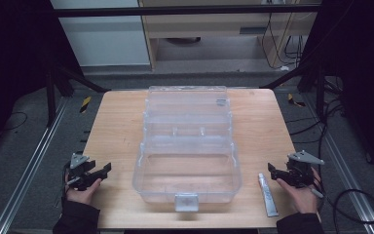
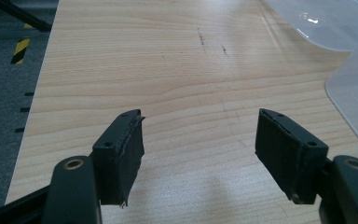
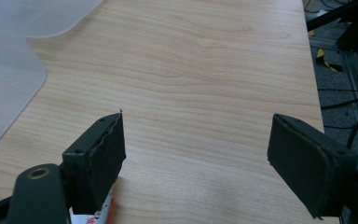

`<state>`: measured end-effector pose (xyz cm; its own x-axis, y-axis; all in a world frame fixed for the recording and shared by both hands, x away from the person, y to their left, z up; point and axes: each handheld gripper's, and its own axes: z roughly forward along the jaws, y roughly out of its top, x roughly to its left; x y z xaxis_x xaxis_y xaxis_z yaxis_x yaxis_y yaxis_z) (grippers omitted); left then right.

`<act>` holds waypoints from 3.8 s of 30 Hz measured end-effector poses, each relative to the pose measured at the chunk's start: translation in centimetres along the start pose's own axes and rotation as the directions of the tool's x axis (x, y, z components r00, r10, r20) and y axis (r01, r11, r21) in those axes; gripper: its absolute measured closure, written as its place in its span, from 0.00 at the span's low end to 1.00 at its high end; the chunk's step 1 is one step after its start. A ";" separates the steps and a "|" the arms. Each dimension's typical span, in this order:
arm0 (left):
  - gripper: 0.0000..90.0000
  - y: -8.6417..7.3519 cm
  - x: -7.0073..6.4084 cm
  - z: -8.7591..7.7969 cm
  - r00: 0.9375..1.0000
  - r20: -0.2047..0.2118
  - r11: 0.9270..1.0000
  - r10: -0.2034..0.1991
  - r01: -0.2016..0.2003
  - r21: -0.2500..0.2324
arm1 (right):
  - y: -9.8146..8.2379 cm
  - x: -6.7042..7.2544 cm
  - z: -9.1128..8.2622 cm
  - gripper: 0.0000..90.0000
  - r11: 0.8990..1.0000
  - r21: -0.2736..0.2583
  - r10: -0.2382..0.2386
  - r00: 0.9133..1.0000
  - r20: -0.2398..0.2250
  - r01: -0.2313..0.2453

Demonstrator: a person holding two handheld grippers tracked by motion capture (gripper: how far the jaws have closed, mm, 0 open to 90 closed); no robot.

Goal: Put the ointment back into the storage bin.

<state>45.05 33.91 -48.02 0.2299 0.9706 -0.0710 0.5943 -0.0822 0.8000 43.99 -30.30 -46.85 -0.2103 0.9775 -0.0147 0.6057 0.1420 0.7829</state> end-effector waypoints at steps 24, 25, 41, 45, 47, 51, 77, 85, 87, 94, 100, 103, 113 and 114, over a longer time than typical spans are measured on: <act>0.36 -0.1 -0.8 0.4 0.999 0.022 0.999 0.027 -0.028 0.040 | 3.0 2.4 -3.3 0.25 0.990 0.129 -0.042 0.997 -0.060 0.049; 0.36 -0.1 -0.8 0.4 0.999 0.023 0.999 0.029 -0.030 0.043 | 3.2 2.5 -3.4 0.25 0.989 0.140 -0.043 0.997 -0.065 0.052; 0.36 -0.1 -1.0 0.7 0.999 0.034 0.998 0.037 -0.039 0.057 | 5.0 3.9 -3.4 0.35 0.943 0.317 -0.067 0.990 -0.120 0.103; 0.36 -0.2 -1.1 0.7 0.998 0.031 0.997 0.045 -0.047 0.059 | 4.8 4.3 -2.8 0.37 0.924 0.363 -0.078 0.989 -0.125 0.119; 0.36 -0.2 -1.1 0.7 0.998 0.033 0.997 0.045 -0.046 0.060 | 4.6 4.6 -2.5 0.38 0.912 0.391 -0.078 0.989 -0.126 0.121; 0.36 -0.2 -1.1 0.7 0.998 0.031 0.997 0.049 -0.051 0.064 | 4.3 4.7 -2.0 0.41 0.894 0.430 -0.075 0.989 -0.129 0.124; 0.36 -0.2 -1.1 0.8 0.998 0.035 0.996 0.049 -0.051 0.070 | 2.9 5.1 0.5 0.62 0.791 0.599 -0.054 0.990 -0.132 0.123; 0.36 -0.2 -1.1 0.8 0.998 0.037 0.996 0.048 -0.051 0.070 | 2.7 5.4 1.3 0.66 0.767 0.630 -0.064 0.991 -0.119 0.125; 0.36 -0.2 -1.1 0.8 0.998 0.036 0.997 0.046 -0.048 0.067 | 2.6 5.5 1.5 0.67 0.760 0.637 -0.064 0.990 -0.122 0.128; 0.36 -0.2 -1.0 0.8 0.998 0.036 0.996 0.049 -0.052 0.071 | 2.0 5.3 2.1 0.72 0.746 0.655 -0.044 0.991 -0.128 0.118; 0.36 -0.2 -1.0 0.8 0.998 0.036 0.996 0.046 -0.048 0.069 | 2.0 5.4 2.2 0.77 0.741 0.662 -0.036 0.991 -0.130 0.114; 0.36 -0.2 -1.1 0.8 0.998 0.035 0.997 0.045 -0.047 0.068 | 2.1 5.4 2.2 0.77 0.735 0.667 -0.040 0.990 -0.134 0.120; 0.36 -0.2 -1.1 0.9 0.998 0.039 0.996 0.047 -0.050 0.078 | 3.3 4.9 0.9 0.77 0.768 0.623 -0.054 0.985 -0.164 0.146; 0.36 -0.2 -1.1 0.9 0.998 0.037 0.995 0.051 -0.054 0.081 | 3.5 4.9 0.7 0.77 0.779 0.609 -0.057 0.984 -0.170 0.150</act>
<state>45.38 32.66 -48.61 0.2882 0.9561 -0.0523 0.6416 -0.1523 0.7517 45.65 -24.92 -44.65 -0.3716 0.9272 0.0470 0.9075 0.3522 0.2289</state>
